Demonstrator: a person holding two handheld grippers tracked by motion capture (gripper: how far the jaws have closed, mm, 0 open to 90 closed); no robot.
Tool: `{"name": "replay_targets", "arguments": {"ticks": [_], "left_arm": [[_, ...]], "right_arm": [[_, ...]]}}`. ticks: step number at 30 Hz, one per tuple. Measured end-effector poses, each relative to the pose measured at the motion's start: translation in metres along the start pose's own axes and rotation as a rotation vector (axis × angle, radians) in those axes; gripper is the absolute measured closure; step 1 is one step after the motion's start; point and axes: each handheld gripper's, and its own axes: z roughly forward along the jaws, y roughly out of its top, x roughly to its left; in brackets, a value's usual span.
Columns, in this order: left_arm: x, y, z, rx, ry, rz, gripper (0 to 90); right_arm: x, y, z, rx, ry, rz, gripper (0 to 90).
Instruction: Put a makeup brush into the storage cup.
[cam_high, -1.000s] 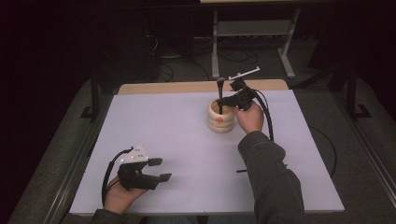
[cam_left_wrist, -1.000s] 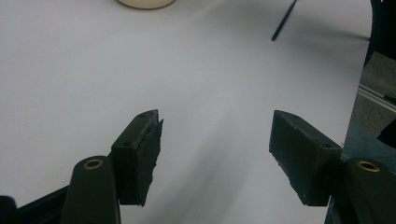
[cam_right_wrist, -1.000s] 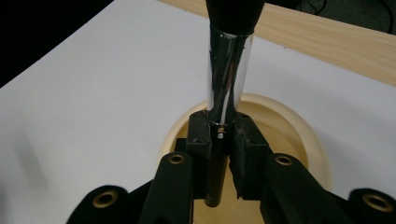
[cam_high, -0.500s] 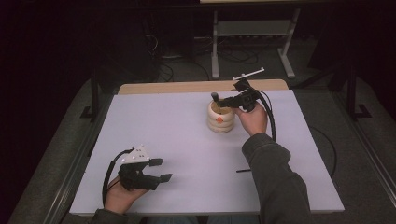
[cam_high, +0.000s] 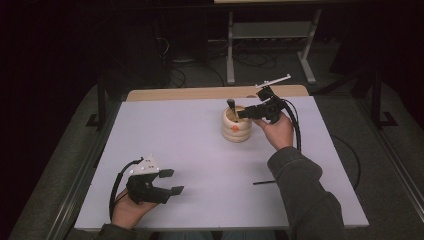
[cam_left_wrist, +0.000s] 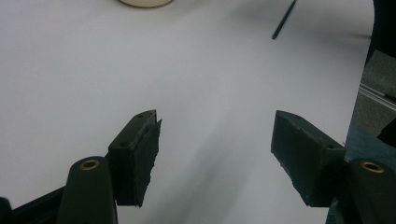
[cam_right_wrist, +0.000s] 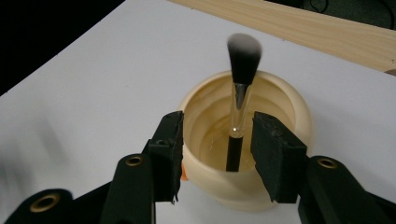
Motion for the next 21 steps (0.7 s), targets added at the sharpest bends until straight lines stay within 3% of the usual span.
{"name": "replay_targets", "arguments": {"ticks": [11, 21], "left_arm": [[0.003, -0.001, -0.001, -0.004, 0.003, -0.009, 31.1], [0.004, -0.001, -0.002, -0.006, 0.007, -0.005, 31.1]], "right_arm": [[0.001, -0.022, -0.017, 0.002, 0.006, -0.011, 46.0], [0.007, -0.030, -0.025, 0.049, 0.006, -0.069, 36.3]]}}
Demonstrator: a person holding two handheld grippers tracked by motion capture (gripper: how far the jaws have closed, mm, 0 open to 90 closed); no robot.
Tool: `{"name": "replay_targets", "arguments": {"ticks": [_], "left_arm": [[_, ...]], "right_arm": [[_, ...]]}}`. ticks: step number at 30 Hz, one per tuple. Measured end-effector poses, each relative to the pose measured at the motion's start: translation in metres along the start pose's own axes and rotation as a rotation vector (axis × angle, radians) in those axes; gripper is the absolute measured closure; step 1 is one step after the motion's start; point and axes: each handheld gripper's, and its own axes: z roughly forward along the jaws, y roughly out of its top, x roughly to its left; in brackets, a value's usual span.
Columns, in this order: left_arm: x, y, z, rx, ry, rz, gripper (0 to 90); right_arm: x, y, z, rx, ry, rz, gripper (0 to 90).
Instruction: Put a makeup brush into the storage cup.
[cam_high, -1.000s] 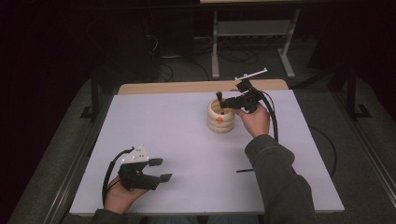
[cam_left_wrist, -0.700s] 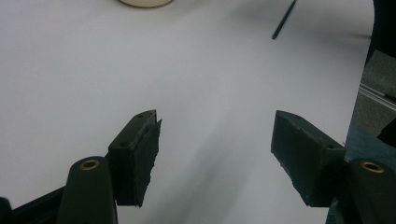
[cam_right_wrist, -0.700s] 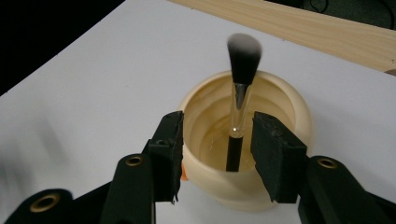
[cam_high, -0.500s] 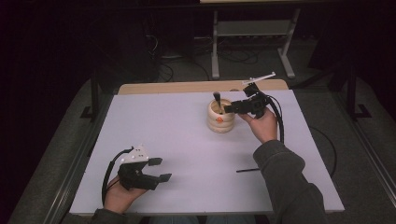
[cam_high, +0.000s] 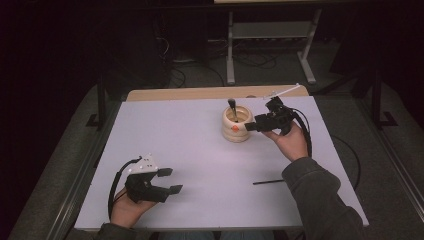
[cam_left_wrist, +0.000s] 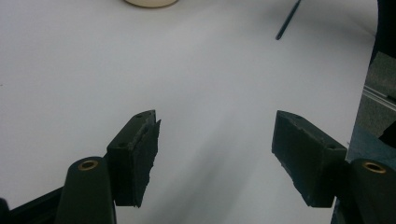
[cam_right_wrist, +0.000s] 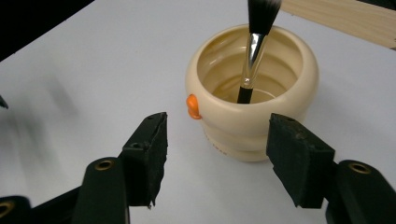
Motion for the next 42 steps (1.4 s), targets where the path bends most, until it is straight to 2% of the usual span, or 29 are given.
{"name": "replay_targets", "arguments": {"ticks": [4, 7, 15, 19, 23, 24, 26, 29, 32, 33, 35, 42], "left_arm": [[-0.001, 0.000, -0.001, -0.002, 0.001, -0.006, 31.1], [-0.001, 0.000, -0.001, -0.003, 0.001, -0.004, 31.1], [-0.001, 0.001, -0.001, -0.001, 0.001, -0.002, 31.0], [0.000, 0.000, -0.001, -0.006, -0.002, -0.012, 30.9], [0.000, 0.000, -0.002, -0.011, 0.001, -0.010, 30.8], [0.000, 0.000, -0.002, -0.008, 0.003, -0.008, 30.8], [0.000, 0.000, -0.002, -0.008, 0.006, -0.007, 30.7], [-0.001, 0.001, -0.002, -0.008, 0.005, -0.006, 30.7], [-0.001, 0.000, -0.001, -0.004, 0.002, -0.008, 30.6], [-0.001, 0.001, -0.001, -0.004, -0.001, -0.010, 30.6], [-0.002, 0.001, -0.002, -0.006, 0.000, -0.009, 30.6], [-0.003, 0.001, -0.001, -0.006, 0.001, -0.004, 30.5]], "right_arm": [[0.003, -0.003, -0.002, 0.017, 0.009, -0.003, 33.9], [0.003, -0.006, -0.003, 0.016, 0.013, -0.024, 33.8], [0.003, -0.020, -0.015, 0.029, 0.041, -0.044, 32.4], [0.001, -0.025, -0.020, 0.030, 0.042, -0.061, 32.3], [0.002, -0.030, -0.024, 0.057, 0.035, -0.066, 31.9], [0.001, -0.032, -0.024, 0.054, 0.036, -0.080, 31.9], [0.002, -0.033, -0.025, 0.062, 0.034, -0.072, 31.9], [0.002, -0.038, -0.027, 0.074, 0.036, -0.100, 31.2], [0.004, -0.041, -0.028, 0.072, 0.056, -0.107, 30.4], [0.005, -0.046, -0.029, 0.079, 0.059, -0.135, 30.0], [0.006, -0.047, -0.030, 0.084, 0.061, -0.127, 29.8], [0.007, -0.063, -0.034, 0.119, 0.049, -0.158, 29.7]]}}
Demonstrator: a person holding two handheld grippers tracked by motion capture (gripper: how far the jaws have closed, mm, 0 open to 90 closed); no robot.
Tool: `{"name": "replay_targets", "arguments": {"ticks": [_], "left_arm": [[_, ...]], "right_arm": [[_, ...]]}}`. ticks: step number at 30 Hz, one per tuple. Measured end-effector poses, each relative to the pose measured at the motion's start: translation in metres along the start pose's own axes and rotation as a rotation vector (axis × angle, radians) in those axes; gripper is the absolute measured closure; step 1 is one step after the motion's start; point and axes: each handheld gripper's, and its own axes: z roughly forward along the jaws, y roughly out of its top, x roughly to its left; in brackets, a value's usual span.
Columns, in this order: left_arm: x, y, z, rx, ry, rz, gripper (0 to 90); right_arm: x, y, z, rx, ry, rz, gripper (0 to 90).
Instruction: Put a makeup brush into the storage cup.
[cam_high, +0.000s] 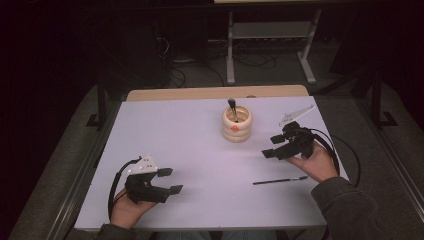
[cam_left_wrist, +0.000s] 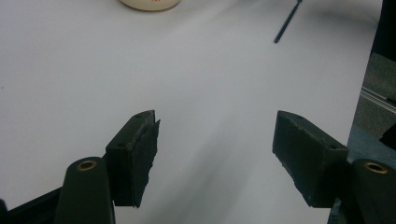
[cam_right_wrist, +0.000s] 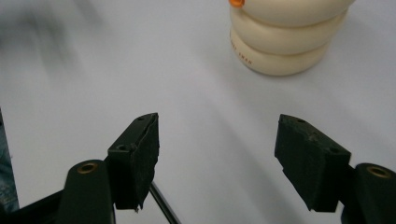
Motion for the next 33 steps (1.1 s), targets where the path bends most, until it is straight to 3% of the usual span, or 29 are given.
{"name": "replay_targets", "arguments": {"ticks": [3, 10, 16, 24, 33], "left_arm": [[0.000, 0.000, 0.000, -0.001, -0.001, 0.001, 30.5], [0.002, 0.000, -0.002, -0.001, 0.001, 0.001, 30.5], [0.001, 0.000, -0.001, -0.004, 0.001, -0.003, 30.5], [0.001, 0.000, 0.000, 0.001, 0.003, -0.002, 30.5], [0.001, 0.000, 0.000, 0.000, 0.003, -0.001, 30.5]], "right_arm": [[0.001, -0.003, 0.000, 0.011, 0.002, 0.001, 30.2], [0.007, -0.012, 0.009, 0.060, -0.002, -0.062, 32.9], [0.012, -0.022, 0.013, 0.101, -0.003, -0.084, 35.3], [0.013, -0.038, 0.011, 0.108, -0.003, -0.090, 38.6], [0.015, -0.060, 0.020, 0.179, -0.016, -0.165, 48.3]]}}
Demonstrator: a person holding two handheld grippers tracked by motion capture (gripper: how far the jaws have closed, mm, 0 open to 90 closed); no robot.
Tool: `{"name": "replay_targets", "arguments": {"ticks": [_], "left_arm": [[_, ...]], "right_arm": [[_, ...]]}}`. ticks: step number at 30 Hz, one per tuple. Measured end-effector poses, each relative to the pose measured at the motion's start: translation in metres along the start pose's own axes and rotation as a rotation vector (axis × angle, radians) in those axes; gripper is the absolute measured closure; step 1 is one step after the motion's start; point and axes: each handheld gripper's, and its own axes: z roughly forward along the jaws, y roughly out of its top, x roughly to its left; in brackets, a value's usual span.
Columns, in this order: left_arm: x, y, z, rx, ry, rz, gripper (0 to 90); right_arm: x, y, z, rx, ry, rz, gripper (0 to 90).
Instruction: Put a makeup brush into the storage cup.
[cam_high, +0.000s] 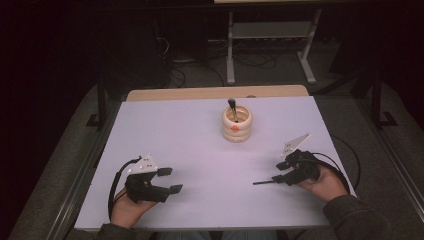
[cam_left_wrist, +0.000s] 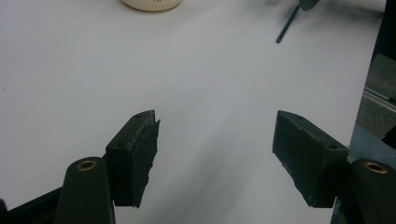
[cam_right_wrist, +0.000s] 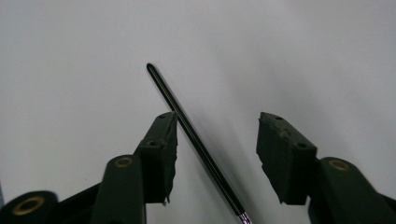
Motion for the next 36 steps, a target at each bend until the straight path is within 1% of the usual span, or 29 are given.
{"name": "replay_targets", "arguments": {"ticks": [3, 4, 7, 8, 10, 11, 12, 17, 18, 20, 22, 23, 24, 28, 29, 32, 34, 36], "left_arm": [[0.000, 0.000, 0.000, 0.001, -0.001, 0.002, 30.5], [0.000, 0.000, 0.000, 0.001, -0.001, 0.002, 30.5], [0.000, 0.000, 0.000, 0.002, -0.001, -0.002, 30.5], [0.000, 0.000, 0.000, 0.003, -0.001, -0.002, 30.5], [0.000, 0.000, 0.000, 0.002, -0.001, -0.001, 30.5], [0.000, 0.000, 0.000, 0.002, -0.001, -0.003, 30.5], [0.000, 0.000, 0.000, 0.000, -0.002, -0.004, 30.5], [0.000, 0.000, 0.000, 0.000, -0.003, 0.002, 30.5], [0.000, 0.000, 0.000, 0.000, -0.002, 0.000, 30.5], [0.000, 0.000, 0.000, -0.002, -0.004, -0.002, 30.5], [0.000, 0.000, 0.000, -0.001, -0.003, 0.001, 30.5], [-0.001, 0.001, 0.000, 0.000, -0.003, 0.003, 30.5], [-0.001, 0.001, 0.000, 0.000, -0.002, 0.003, 30.5], [-0.001, 0.001, 0.000, -0.007, -0.001, -0.005, 30.8], [0.000, 0.001, 0.000, -0.006, -0.001, 0.000, 30.8], [-0.001, 0.001, 0.000, -0.007, -0.003, -0.012, 30.8], [-0.001, 0.001, 0.001, -0.003, -0.003, -0.004, 30.8], [-0.002, 0.002, 0.001, 0.001, -0.004, -0.005, 30.8]], "right_arm": [[-0.001, -0.002, 0.005, 0.024, 0.005, -0.011, 52.2], [0.000, -0.002, 0.007, 0.040, 0.007, -0.027, 54.6], [0.002, -0.002, 0.011, 0.060, 0.009, -0.064, 61.1], [0.003, -0.002, 0.012, 0.066, 0.004, -0.091, 61.4], [0.004, -0.002, 0.013, 0.073, 0.005, -0.091, 63.0], [0.004, -0.003, 0.014, 0.083, 0.014, -0.102, 64.1], [0.003, -0.003, 0.015, 0.081, 0.006, -0.118, 66.7], [0.000, -0.003, 0.015, 0.087, 0.011, -0.137, 72.5], [0.000, -0.002, 0.015, 0.094, 0.009, -0.151, 73.2], [0.001, 0.000, 0.016, 0.107, 0.009, -0.193, 75.0], [0.002, 0.001, 0.016, 0.116, 0.014, -0.195, 76.0], [0.002, 0.002, 0.016, 0.119, 0.016, -0.199, 78.0], [0.002, 0.002, 0.016, 0.120, 0.022, -0.211, 79.3], [-0.001, 0.002, 0.016, 0.116, 0.040, -0.200, 81.3], [0.000, 0.002, 0.016, 0.120, 0.038, -0.207, 81.8], [0.001, 0.002, 0.016, 0.116, 0.035, -0.229, 82.6], [0.002, 0.001, 0.016, 0.114, 0.035, -0.246, 82.9], [0.002, 0.001, 0.016, 0.113, 0.038, -0.250, 83.0]]}}
